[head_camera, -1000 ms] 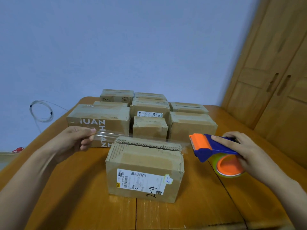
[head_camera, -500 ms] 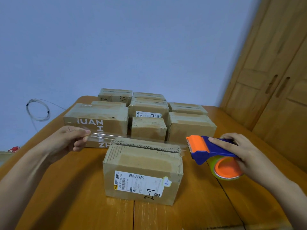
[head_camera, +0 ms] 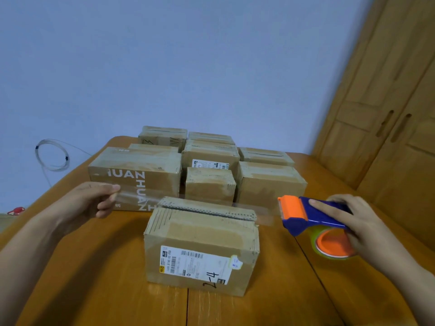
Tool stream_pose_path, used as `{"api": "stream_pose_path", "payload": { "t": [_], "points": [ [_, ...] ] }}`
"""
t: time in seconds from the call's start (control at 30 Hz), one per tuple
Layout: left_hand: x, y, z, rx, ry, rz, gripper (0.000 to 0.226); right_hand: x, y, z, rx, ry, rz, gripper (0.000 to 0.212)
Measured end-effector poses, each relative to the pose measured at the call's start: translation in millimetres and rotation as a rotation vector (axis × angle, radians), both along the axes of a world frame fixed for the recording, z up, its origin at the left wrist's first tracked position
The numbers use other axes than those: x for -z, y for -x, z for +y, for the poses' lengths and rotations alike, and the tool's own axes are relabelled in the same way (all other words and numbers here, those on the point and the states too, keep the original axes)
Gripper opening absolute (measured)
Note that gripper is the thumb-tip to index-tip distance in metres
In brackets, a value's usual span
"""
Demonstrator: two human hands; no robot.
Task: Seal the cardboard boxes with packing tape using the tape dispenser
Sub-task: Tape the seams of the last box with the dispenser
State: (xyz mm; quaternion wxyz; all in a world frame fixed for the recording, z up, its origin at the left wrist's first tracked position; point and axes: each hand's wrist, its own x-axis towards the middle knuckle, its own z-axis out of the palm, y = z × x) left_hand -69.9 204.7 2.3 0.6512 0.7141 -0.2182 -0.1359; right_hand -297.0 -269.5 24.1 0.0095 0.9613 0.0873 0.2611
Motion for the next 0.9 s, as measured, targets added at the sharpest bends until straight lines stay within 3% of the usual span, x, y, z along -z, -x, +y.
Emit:
{"api": "stream_pose_path", "payload": {
  "t": [0.27,0.6,0.73,0.9],
  "points": [
    [-2.7,-10.3,-11.1,-0.038,0.102,0.09,0.036,-9.2,2.6,1.9,-0.004,0.044,-0.046,0.133],
    [1.1,-17.9,-13.2,-0.125,0.221,0.171,0.039,-6.5,-0.2,15.7,-0.022,0.063,-0.056,0.127],
    [5.1,-17.0,-8.8,-0.138,0.18,0.162,0.048,-0.8,-5.8,19.4,-0.012,0.092,-0.072,0.121],
    [11.1,-17.9,-7.2,-0.166,0.142,0.149,0.041,11.0,-11.1,21.4,0.034,0.107,-0.087,0.105]
  ]
}}
